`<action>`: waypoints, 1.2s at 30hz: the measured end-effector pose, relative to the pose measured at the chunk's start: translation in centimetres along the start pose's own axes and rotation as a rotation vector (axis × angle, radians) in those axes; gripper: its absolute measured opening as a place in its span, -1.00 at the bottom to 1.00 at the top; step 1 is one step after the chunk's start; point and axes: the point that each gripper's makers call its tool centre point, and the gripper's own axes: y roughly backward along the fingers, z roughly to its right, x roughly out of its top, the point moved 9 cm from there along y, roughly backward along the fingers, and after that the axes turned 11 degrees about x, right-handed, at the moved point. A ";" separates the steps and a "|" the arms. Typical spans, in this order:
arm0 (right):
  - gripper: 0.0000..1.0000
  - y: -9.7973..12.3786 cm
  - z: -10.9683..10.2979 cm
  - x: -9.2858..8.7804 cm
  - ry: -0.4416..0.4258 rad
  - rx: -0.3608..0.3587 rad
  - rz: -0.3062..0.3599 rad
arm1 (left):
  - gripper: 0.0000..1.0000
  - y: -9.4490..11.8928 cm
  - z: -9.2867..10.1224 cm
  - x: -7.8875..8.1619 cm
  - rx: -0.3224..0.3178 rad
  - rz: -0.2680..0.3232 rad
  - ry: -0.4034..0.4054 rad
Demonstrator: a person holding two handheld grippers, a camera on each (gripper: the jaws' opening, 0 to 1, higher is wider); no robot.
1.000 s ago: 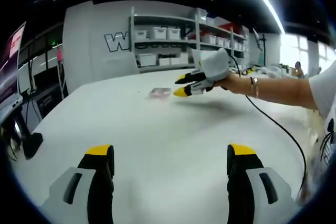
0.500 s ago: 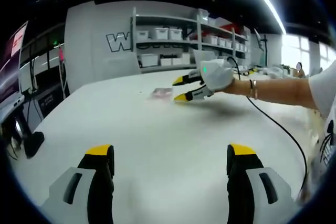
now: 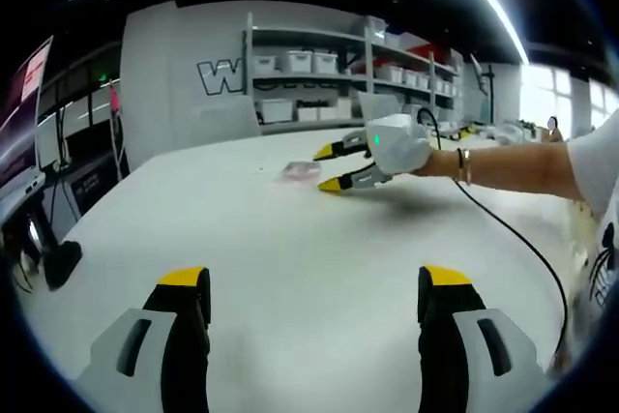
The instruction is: Open the resealable bag by pulling the two sides of the seal apart until the entire bag opening is separated and visibly accessible.
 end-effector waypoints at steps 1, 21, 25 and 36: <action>-0.47 0.0 0.0 0.1 0.019 0.005 -0.003 | 0.74 0.0 0.0 0.0 0.000 0.000 0.000; -0.78 -1.7 0.0 0.9 -0.014 0.039 0.029 | 0.73 0.0 -0.3 -0.1 0.004 -0.007 0.002; -1.00 -2.5 -0.3 0.9 -0.011 0.047 0.033 | 0.73 0.0 -0.2 -0.2 0.003 -0.010 0.000; -1.00 -2.4 -0.2 0.8 -0.053 0.011 0.047 | 0.73 0.2 -0.3 -0.2 0.006 -0.009 -0.001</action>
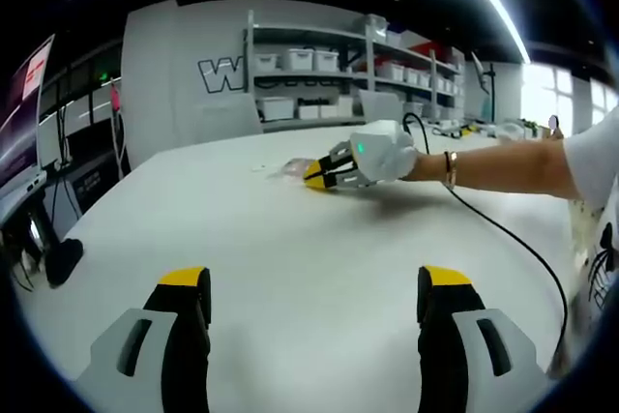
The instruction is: Open the resealable bag by pulling the two sides of the seal apart until the entire bag opening is separated and visibly accessible.
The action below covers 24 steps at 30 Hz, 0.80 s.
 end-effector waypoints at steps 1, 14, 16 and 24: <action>-1.00 0.2 0.1 -0.1 -0.028 -0.013 0.011 | 0.73 0.0 0.0 0.0 0.000 0.001 0.001; -1.00 2.2 3.6 -2.1 -0.418 -0.117 0.149 | 0.73 0.1 0.2 0.1 -0.006 0.007 0.000; -1.00 2.2 3.8 -2.1 -0.464 -0.122 0.169 | 0.73 0.1 0.2 0.1 -0.006 0.006 -0.001; -1.00 2.2 5.6 -2.8 -0.679 -0.158 0.242 | 0.73 0.2 0.2 0.2 -0.005 0.005 -0.003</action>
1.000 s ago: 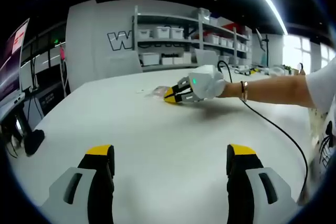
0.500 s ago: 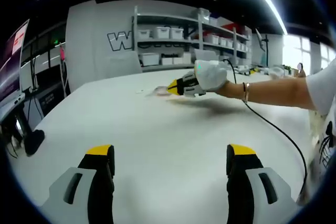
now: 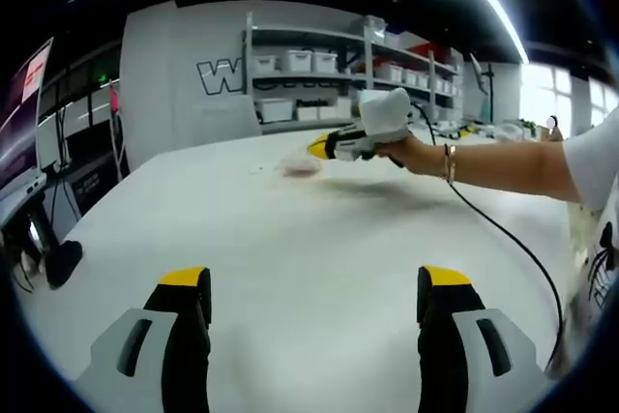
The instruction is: Open the resealable bag by pulling the two sides of the seal apart until the entire bag opening is separated and visibly accessible.
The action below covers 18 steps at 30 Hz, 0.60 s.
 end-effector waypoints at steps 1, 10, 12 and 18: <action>-1.00 0.1 0.3 0.1 -0.016 -0.006 0.004 | 0.73 0.0 0.0 0.0 0.001 0.000 0.000; -1.00 0.9 1.9 1.2 -0.098 -0.067 0.056 | 0.72 -0.1 0.0 0.0 -0.002 0.003 -0.001; -1.00 1.0 2.0 1.4 -0.101 -0.079 0.063 | 0.72 -0.1 0.0 0.0 -0.004 0.004 0.000; -1.00 1.5 2.7 1.7 -0.162 -0.120 0.093 | 0.72 0.2 -0.1 0.0 0.000 0.008 0.003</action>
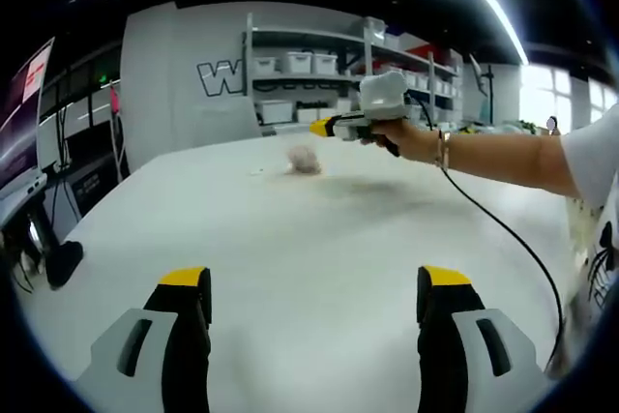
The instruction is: Open the resealable bag by pulling the two sides of the seal apart until the entire bag opening is separated and visibly accessible.
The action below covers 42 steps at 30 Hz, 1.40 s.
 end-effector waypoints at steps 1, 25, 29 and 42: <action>-1.00 0.1 0.0 0.1 -0.006 -0.005 0.004 | 0.72 0.0 0.0 0.0 0.000 0.000 0.000; -1.00 2.0 -1.3 1.9 -0.020 -0.053 0.080 | 0.72 0.7 0.4 -0.3 -0.004 0.010 0.005; -1.00 1.8 -1.0 2.1 -0.016 -0.052 0.087 | 0.72 1.0 0.7 -0.4 -0.006 0.012 0.005; -1.00 2.1 -0.9 2.6 -0.019 -0.043 0.105 | 0.71 1.7 1.1 -0.3 -0.016 0.023 0.006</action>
